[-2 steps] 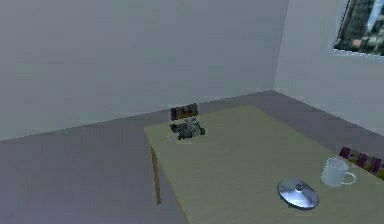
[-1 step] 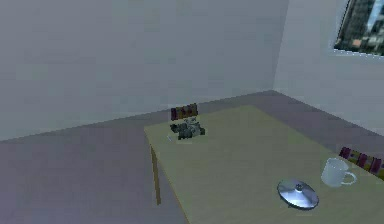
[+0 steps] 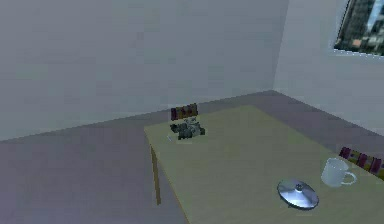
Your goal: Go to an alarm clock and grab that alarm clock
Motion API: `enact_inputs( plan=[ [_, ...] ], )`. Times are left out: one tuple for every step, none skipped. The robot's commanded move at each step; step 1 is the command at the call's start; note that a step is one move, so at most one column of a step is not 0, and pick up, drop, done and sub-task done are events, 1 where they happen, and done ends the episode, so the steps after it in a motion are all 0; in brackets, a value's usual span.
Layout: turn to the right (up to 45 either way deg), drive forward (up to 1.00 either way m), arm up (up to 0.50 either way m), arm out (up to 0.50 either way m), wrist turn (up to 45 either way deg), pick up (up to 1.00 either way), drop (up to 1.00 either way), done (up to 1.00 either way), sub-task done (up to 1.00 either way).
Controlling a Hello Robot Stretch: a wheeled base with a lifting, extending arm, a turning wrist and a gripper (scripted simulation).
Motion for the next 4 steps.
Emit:
enact_inputs(
  plan=[
    [0.0,0.00,-0.30,0.00,0.0,0.00,0.00,0.00,0.00],
    [0.0,0.00,0.00,0.00,0.0,1.00,0.00,0.00,0.00],
    [0.0,0.00,0.10,0.00,0.0,0.00,0.00,0.00,0.00],
    [0.0,0.00,0.00,0.00,0.0,0.00,0.00,1.00,0.00]
  ],
)
